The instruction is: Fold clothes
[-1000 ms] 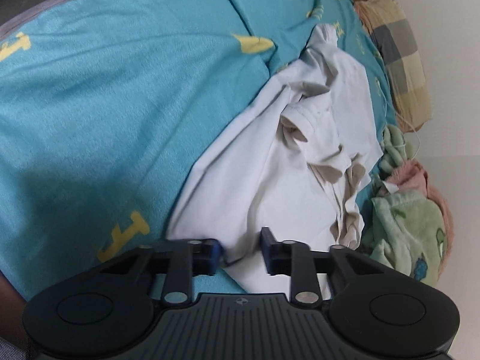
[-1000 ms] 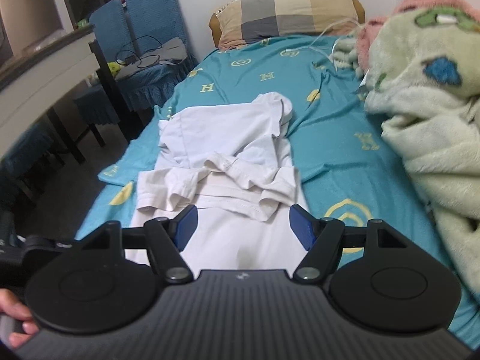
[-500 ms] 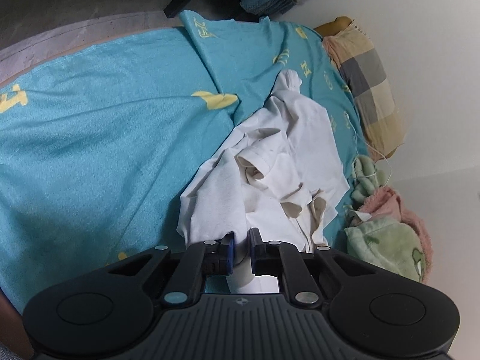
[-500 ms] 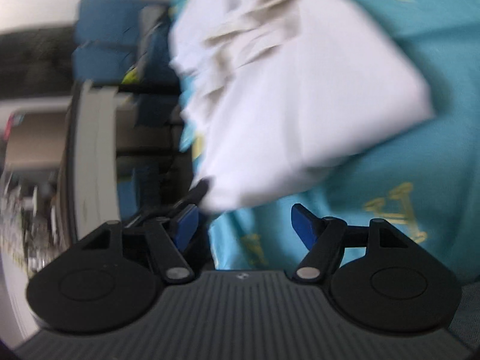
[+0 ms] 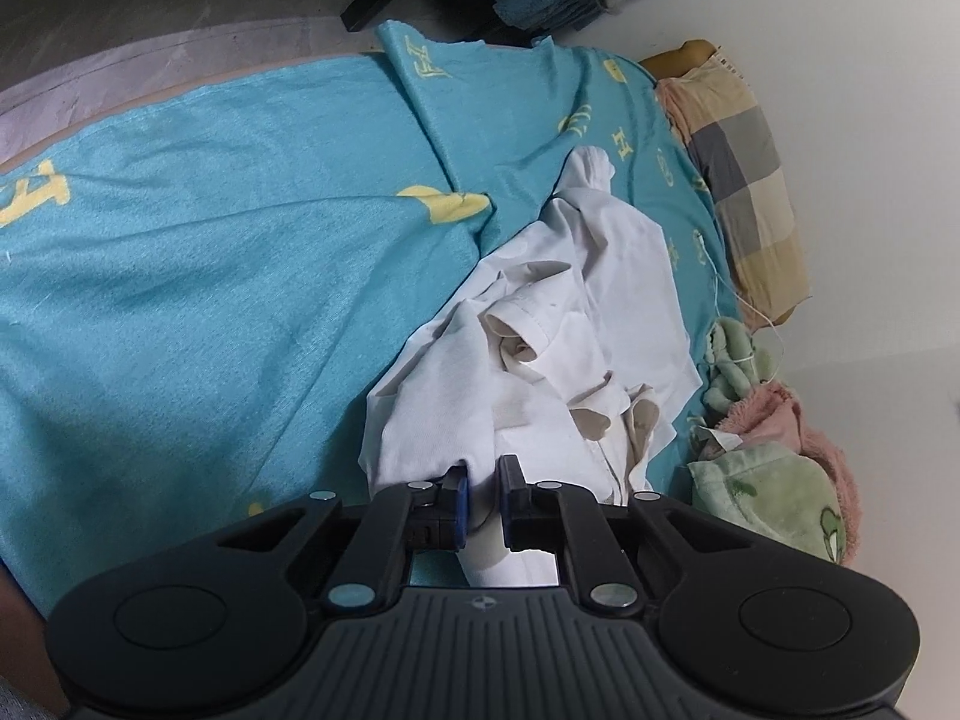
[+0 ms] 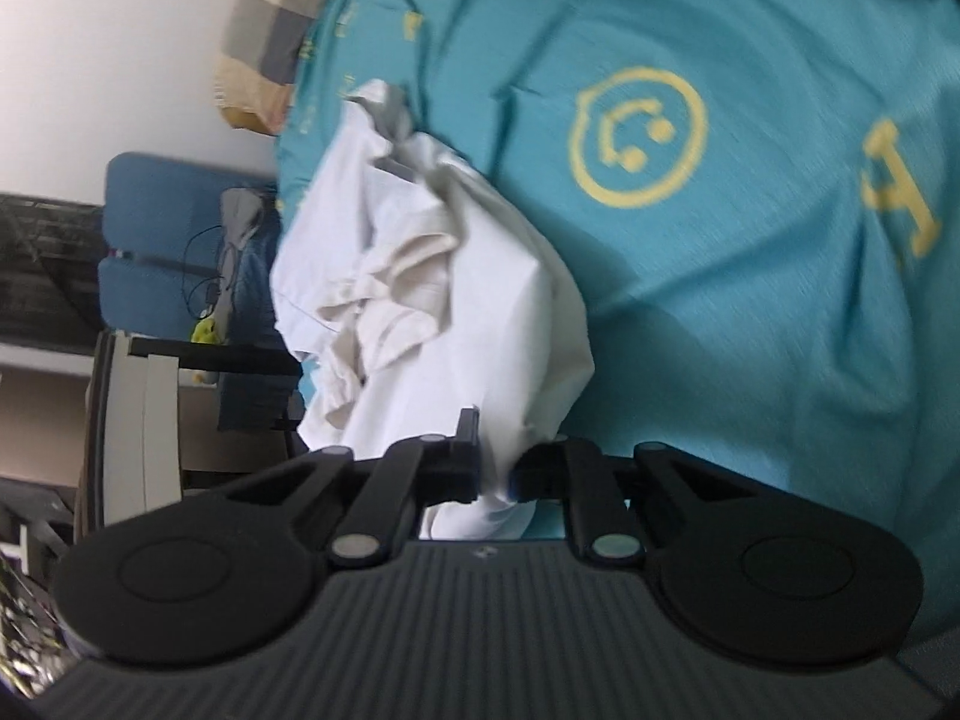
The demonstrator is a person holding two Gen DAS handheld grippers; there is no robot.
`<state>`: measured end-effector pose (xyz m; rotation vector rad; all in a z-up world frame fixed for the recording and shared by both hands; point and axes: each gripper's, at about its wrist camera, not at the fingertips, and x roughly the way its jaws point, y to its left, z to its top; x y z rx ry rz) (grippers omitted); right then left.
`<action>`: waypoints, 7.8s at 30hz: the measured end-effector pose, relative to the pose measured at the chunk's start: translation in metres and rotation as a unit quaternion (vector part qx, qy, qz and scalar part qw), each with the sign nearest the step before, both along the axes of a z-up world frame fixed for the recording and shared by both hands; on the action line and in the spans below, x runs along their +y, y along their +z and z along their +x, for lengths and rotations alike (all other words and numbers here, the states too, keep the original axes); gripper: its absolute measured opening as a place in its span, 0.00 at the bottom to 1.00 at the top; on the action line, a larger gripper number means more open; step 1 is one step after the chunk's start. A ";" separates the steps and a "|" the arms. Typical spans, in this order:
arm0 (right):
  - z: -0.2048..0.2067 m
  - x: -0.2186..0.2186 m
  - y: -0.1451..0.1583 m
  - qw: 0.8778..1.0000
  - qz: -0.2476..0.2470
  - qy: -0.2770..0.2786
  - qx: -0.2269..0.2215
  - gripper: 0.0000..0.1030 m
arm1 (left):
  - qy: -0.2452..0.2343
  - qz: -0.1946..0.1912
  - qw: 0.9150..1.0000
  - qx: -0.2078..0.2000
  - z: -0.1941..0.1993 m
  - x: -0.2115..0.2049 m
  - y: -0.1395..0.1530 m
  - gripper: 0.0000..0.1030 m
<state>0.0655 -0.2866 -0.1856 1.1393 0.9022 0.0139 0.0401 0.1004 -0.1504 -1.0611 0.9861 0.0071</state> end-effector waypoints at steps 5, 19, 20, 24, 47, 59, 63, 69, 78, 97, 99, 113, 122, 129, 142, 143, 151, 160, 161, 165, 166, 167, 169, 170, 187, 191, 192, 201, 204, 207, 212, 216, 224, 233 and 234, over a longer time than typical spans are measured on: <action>0.003 -0.005 0.000 1.000 -0.009 -0.004 -0.001 0.11 | -0.009 -0.012 0.999 0.044 0.003 -0.004 -0.015 0.26; 0.000 -0.014 -0.003 0.999 0.036 -0.027 -0.012 0.11 | 0.001 -0.023 0.999 0.047 0.015 -0.011 -0.035 0.15; -0.001 -0.015 -0.002 0.999 0.037 -0.031 -0.014 0.11 | 0.000 -0.023 0.999 0.036 0.016 -0.011 -0.031 0.14; 0.002 -0.016 0.011 0.999 0.032 -0.027 -0.032 0.10 | -0.004 -0.025 1.000 -0.014 0.018 -0.009 -0.007 0.10; -0.153 -0.024 0.131 0.990 -0.014 -0.020 -0.137 0.08 | -0.011 0.006 0.997 -0.080 -0.141 0.019 0.144 0.02; -0.116 -0.030 0.090 0.998 -0.019 0.018 -0.050 0.08 | -0.054 0.043 0.996 0.063 -0.108 0.018 0.101 0.21; -0.126 -0.018 0.084 0.998 -0.018 0.054 -0.012 0.08 | -0.078 0.043 0.992 0.086 -0.114 0.016 0.094 0.34; -0.144 0.004 0.089 0.995 -0.015 0.093 0.026 0.29 | -0.117 0.074 0.984 0.109 -0.113 -0.012 0.104 0.58; -0.146 0.015 0.101 0.993 -0.036 0.102 0.043 0.49 | -0.148 0.151 0.968 0.134 -0.097 -0.055 0.099 0.78; -0.072 0.006 0.116 0.881 -0.224 0.416 0.024 0.49 | -0.490 0.248 0.832 0.079 -0.042 -0.033 0.101 0.78; -0.066 0.005 0.108 0.880 -0.226 0.415 0.043 0.49 | -0.488 0.227 0.835 0.112 -0.033 -0.030 0.084 0.77; -0.050 0.023 0.085 0.851 -0.186 0.482 0.093 0.49 | -0.554 0.195 0.798 0.132 -0.034 -0.034 0.057 0.66; -0.075 0.041 0.095 0.813 -0.255 0.523 0.030 0.20 | -0.556 0.238 0.793 0.074 -0.056 -0.026 0.075 0.12; -0.085 0.028 0.124 0.841 -0.279 0.463 -0.025 0.06 | -0.472 0.210 0.856 0.007 -0.052 -0.007 0.113 0.09; 0.042 0.000 0.183 0.901 -0.296 0.297 -0.110 0.05 | -0.329 0.173 0.923 -0.099 0.100 -0.025 0.160 0.09; 0.059 -0.002 0.180 0.904 -0.295 0.289 -0.108 0.05 | -0.321 0.171 0.926 -0.098 0.119 -0.024 0.155 0.09; 0.196 -0.013 0.095 0.925 -0.278 0.253 -0.061 0.05 | -0.284 0.180 0.940 -0.061 0.251 -0.031 0.061 0.09; 0.222 -0.019 0.024 0.944 -0.245 0.216 -0.052 0.08 | -0.280 0.169 0.943 -0.064 0.276 -0.028 -0.001 0.16; 0.217 -0.021 0.026 0.946 -0.241 0.209 -0.057 0.08 | -0.279 0.170 0.942 -0.071 0.273 -0.028 0.001 0.20; 0.200 -0.027 0.038 0.953 -0.231 0.182 -0.076 0.10 | -0.266 0.213 0.934 -0.111 0.245 -0.025 0.027 0.67; 0.193 -0.026 0.045 0.951 -0.236 0.182 -0.084 0.11 | -0.262 0.224 0.931 -0.119 0.237 -0.023 0.032 0.69; 0.186 -0.025 0.052 0.949 -0.241 0.181 -0.093 0.21 | -0.259 0.233 0.929 -0.124 0.229 -0.022 0.036 0.70; 0.170 -0.023 0.062 0.949 -0.239 0.174 -0.112 0.50 | -0.253 0.250 0.925 -0.135 0.213 -0.019 0.044 0.72; 0.162 -0.022 0.065 0.950 -0.235 0.171 -0.116 0.64 | -0.251 0.254 0.924 -0.134 0.207 -0.018 0.045 0.72; 0.153 0.004 0.014 0.946 -0.256 0.172 -0.098 0.27 | -0.279 0.275 0.915 -0.100 0.199 -0.031 0.001 0.18; 0.151 0.015 0.017 0.933 -0.290 0.186 -0.102 0.09 | -0.267 0.269 0.920 -0.103 0.191 -0.029 0.012 0.12; 0.148 0.015 0.020 0.931 -0.297 0.184 -0.102 0.08 | -0.262 0.267 0.921 -0.106 0.188 -0.028 0.017 0.11; 0.137 0.015 0.023 0.924 -0.326 0.183 -0.086 0.08 | -0.235 0.290 0.924 -0.084 0.176 -0.036 0.016 0.12; 0.141 0.013 0.018 0.926 -0.320 0.182 -0.078 0.08 | -0.235 0.290 0.924 -0.079 0.178 -0.036 0.009 0.13; 0.141 0.010 0.017 0.930 -0.312 0.178 -0.078 0.08 | -0.239 0.302 0.919 -0.083 0.176 -0.040 0.014 0.15; 0.134 0.008 0.029 0.934 -0.303 0.170 -0.083 0.10 | -0.232 0.307 0.919 -0.090 0.158 -0.044 0.034 0.29; 0.117 0.009 0.055 0.925 -0.327 0.160 -0.104 0.10 | -0.231 0.312 0.914 -0.120 0.130 -0.049 0.055 0.47; 0.058 0.017 0.103 0.911 -0.350 0.148 -0.158 0.11 | -0.233 0.365 0.878 -0.204 0.049 -0.072 0.103 0.72; -0.007 0.041 0.125 0.878 -0.403 0.146 -0.213 0.79 | -0.226 0.364 0.871 -0.240 -0.008 -0.076 0.115 1.00; -0.008 0.043 0.126 0.876 -0.406 0.147 -0.215 0.80 | -0.227 0.361 0.873 -0.237 -0.009 -0.076 0.114 1.00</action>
